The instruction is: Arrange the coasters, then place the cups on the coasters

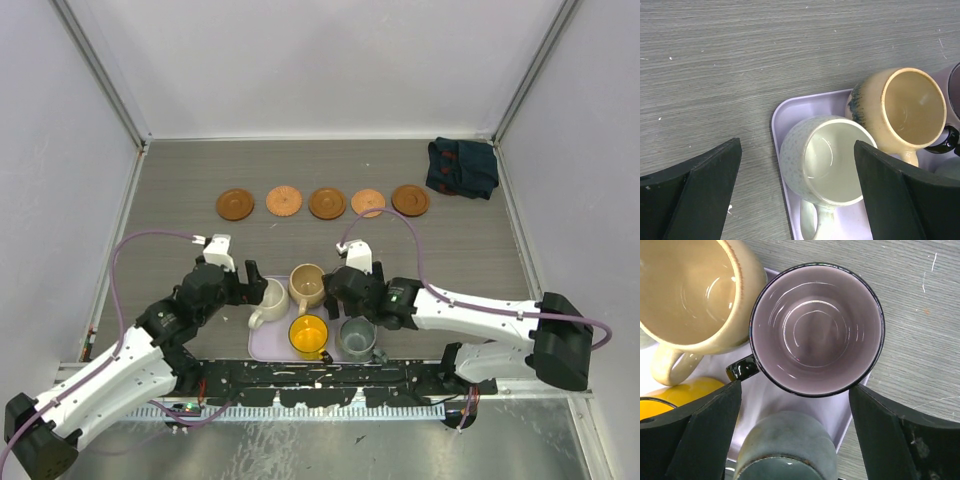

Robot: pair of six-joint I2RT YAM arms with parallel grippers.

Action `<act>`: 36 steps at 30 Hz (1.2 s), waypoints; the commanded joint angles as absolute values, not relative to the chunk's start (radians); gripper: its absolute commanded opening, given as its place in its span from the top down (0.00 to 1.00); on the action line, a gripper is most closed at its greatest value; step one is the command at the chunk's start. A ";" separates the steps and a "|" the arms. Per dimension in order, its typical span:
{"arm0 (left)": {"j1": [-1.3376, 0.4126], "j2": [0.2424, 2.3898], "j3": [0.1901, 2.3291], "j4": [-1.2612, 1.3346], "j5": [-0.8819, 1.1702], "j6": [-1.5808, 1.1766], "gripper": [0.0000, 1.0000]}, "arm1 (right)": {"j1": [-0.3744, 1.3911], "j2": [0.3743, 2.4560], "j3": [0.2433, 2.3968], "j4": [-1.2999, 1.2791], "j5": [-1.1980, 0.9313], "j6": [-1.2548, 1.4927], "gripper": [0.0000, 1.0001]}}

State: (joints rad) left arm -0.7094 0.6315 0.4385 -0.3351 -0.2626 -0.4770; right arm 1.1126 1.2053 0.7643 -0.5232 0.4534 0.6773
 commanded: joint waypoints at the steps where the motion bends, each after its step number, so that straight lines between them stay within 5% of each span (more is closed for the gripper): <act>1: -0.713 0.605 0.435 -0.331 -0.274 -0.455 0.04 | 1.144 1.226 0.826 -0.486 0.583 0.793 0.08; 30: -0.713 0.653 0.425 -0.277 -0.241 -0.479 0.04 | 1.158 1.115 0.777 -0.912 0.855 1.138 0.09; 36: -0.712 0.622 0.420 -0.298 -0.245 -0.482 0.04 | 1.160 1.073 0.798 -0.853 0.822 1.101 0.16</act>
